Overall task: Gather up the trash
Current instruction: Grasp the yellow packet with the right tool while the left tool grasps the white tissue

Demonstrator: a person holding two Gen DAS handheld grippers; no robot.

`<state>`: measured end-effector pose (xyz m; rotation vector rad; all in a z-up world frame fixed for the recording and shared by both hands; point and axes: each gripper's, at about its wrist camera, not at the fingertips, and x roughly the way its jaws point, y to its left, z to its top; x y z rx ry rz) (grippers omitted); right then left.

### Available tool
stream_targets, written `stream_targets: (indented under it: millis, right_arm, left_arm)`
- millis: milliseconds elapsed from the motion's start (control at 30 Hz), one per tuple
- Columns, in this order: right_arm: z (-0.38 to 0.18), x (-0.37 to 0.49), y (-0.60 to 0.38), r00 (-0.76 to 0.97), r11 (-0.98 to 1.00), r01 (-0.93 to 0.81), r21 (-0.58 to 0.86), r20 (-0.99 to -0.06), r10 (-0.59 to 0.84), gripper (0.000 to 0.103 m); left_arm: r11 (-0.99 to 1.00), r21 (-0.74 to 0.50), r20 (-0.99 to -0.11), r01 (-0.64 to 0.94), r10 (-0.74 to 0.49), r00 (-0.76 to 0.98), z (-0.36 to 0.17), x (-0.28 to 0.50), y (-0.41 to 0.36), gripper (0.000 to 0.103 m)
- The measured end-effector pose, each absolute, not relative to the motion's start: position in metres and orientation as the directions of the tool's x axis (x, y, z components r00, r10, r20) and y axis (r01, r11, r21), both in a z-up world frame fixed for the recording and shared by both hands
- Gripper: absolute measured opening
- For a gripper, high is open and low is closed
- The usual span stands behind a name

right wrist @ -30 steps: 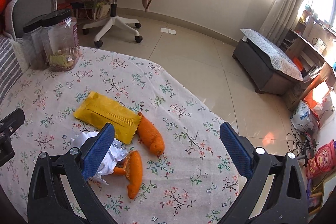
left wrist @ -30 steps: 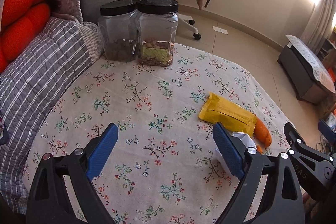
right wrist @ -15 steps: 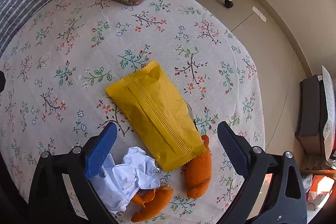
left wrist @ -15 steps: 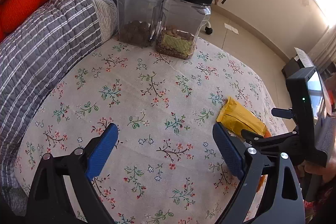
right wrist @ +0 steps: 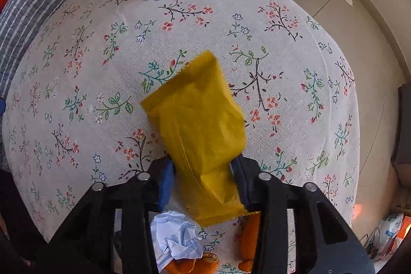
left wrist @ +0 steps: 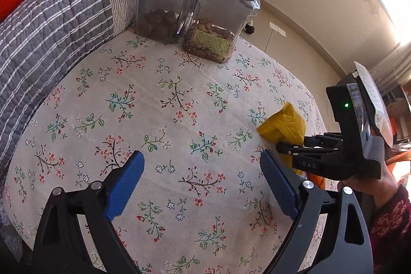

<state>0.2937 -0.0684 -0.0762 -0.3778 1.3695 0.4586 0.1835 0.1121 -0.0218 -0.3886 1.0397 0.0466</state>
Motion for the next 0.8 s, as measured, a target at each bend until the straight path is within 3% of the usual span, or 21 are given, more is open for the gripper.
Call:
stream_targets:
  millis: [33,133,533,800]
  right_arm:
    - [-0.073,0.293,-0.070,0.141,0.861,-0.508,0.022,-0.984,0.109,0.014]
    - [-0.067,0.285,-0.073,0.178,0.874,-0.486,0.030,-0.975,0.133,0.009]
    - [0.001,0.260,-0.109,0.463,0.930,-0.367,0.026,-0.862,0.207,0.008]
    - [0.039,0.241,-0.161,0.628,0.976,-0.219,-0.014,-0.767,0.130,0.009]
  left_arm:
    - [0.932,-0.292,-0.846,-0.214,-0.147,0.512,-0.022,0.184,0.111,0.089]
    - [0.935,-0.298,-0.843,-0.195,-0.161,0.514,-0.022,0.184,0.105,0.089]
    - [0.932,-0.359,-0.828,-0.054,-0.292,0.479,-0.031,0.184,0.063,0.089]
    - [0.917,-0.392,-0.809,0.076,-0.383,0.445,-0.041,0.186,0.015,0.089]
